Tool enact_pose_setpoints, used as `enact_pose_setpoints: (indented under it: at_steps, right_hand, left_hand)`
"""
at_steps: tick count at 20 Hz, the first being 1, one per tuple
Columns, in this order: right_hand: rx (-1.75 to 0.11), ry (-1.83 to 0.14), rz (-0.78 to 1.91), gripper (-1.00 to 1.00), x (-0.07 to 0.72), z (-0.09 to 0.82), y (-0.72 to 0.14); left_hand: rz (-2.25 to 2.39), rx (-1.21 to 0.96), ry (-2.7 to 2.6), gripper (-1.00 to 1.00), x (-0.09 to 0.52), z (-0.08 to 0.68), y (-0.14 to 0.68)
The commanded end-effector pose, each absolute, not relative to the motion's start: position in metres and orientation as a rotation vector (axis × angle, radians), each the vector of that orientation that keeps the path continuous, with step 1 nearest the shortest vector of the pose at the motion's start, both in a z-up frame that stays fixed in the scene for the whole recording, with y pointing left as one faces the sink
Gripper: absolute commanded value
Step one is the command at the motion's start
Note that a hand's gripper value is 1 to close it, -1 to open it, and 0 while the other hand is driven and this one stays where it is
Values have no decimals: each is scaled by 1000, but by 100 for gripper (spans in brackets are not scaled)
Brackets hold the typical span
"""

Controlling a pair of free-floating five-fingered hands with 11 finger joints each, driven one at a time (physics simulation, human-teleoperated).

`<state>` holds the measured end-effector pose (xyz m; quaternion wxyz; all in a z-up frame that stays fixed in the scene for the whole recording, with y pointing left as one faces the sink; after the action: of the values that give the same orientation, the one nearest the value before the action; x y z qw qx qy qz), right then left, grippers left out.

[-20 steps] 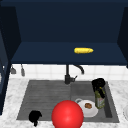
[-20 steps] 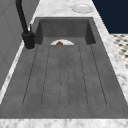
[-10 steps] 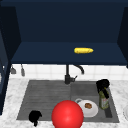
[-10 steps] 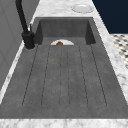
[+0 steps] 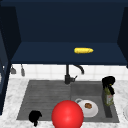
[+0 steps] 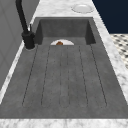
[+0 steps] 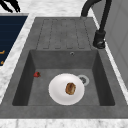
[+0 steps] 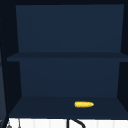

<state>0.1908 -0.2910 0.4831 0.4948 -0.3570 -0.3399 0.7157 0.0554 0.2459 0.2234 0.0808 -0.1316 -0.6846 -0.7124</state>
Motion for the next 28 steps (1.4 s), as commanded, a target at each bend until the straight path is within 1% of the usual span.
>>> enact_pose_setpoints:
  at_steps: [1, 12, 21, 28]
  right_hand:
    - [-879, -827, 1687, 100, 207, 483, -310]
    - [-873, -859, 1674, 100, 255, 464, -361]
    - [-871, -865, 1661, 100, 300, 416, -402]
    - [-886, -839, 1659, 100, 320, 384, -435]
  left_hand:
    - [-2130, -393, -2047, 0, 55, 223, 246]
    - [-2130, -393, -2047, 0, 55, 223, 246]
    - [-2130, -393, -2047, 0, 55, 223, 246]
    - [-2130, -393, -2047, 0, 55, 223, 246]
